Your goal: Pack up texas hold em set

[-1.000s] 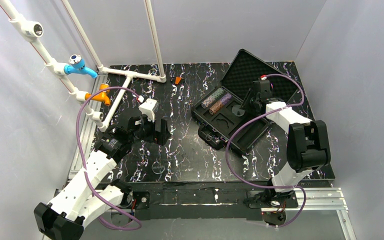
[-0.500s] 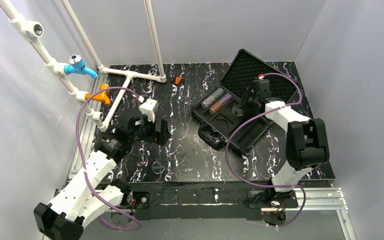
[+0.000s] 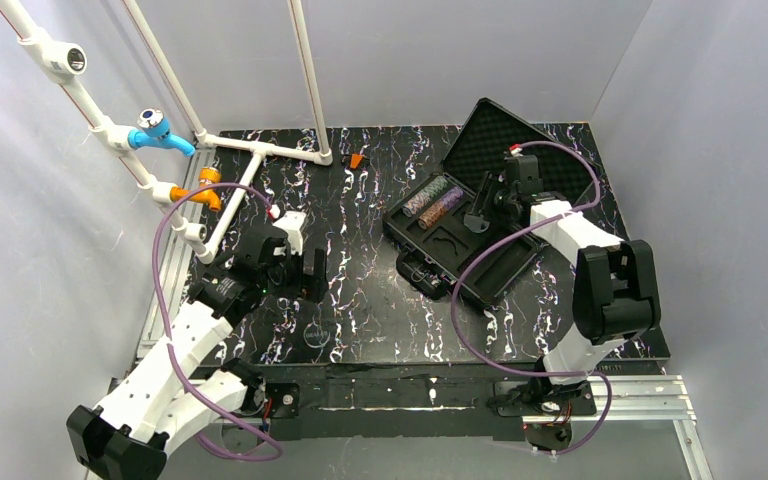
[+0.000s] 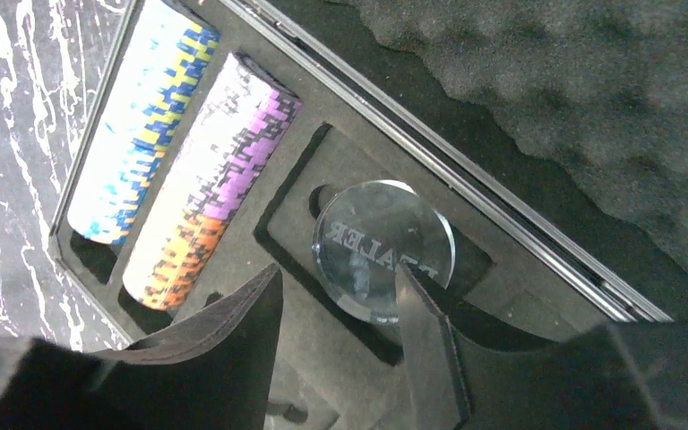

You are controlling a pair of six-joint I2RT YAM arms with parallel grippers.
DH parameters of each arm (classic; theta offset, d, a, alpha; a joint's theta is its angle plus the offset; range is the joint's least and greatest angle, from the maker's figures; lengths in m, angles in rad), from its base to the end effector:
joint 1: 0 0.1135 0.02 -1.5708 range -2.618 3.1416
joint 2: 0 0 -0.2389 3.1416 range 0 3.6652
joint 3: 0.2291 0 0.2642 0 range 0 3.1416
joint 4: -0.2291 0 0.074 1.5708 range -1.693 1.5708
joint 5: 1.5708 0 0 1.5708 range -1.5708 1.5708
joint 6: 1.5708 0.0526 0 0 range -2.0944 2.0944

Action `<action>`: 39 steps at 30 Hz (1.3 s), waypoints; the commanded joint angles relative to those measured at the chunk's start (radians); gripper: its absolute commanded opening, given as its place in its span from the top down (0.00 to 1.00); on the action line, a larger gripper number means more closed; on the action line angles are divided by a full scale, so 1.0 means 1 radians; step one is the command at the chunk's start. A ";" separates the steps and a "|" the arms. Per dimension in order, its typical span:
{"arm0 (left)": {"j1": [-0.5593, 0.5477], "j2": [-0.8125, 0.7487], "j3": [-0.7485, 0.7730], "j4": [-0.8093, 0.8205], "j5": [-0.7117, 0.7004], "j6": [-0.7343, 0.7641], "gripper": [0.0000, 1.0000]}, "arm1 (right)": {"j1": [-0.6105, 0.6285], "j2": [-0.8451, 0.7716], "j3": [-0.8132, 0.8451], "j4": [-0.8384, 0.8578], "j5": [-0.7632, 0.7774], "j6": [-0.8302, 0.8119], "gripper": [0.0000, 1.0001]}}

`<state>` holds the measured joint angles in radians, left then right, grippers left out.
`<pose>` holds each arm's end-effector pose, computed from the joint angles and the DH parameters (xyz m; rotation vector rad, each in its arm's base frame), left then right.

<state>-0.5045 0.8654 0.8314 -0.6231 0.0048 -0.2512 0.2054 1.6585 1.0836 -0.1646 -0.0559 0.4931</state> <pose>0.1964 -0.1088 0.2693 0.2882 2.2422 -0.4150 0.3743 0.0810 0.1767 0.3076 2.3256 0.4159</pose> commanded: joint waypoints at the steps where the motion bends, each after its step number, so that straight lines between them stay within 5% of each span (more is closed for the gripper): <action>1: -0.004 -0.027 0.051 -0.180 -0.051 -0.068 0.02 | 0.006 -0.103 0.047 -0.028 -0.001 -0.046 0.39; 26: -0.059 0.093 -0.019 -0.287 -0.013 -0.403 0.08 | 0.019 -0.332 -0.035 -0.092 0.019 -0.102 0.02; 39: -0.151 0.190 -0.042 -0.242 -0.049 -0.446 0.10 | 0.019 -0.379 -0.060 -0.116 0.022 -0.122 0.02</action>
<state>-0.6338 1.0283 0.8021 -0.8692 -0.0185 -0.6834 0.2184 1.3155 1.0302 -0.2901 -0.0368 0.3893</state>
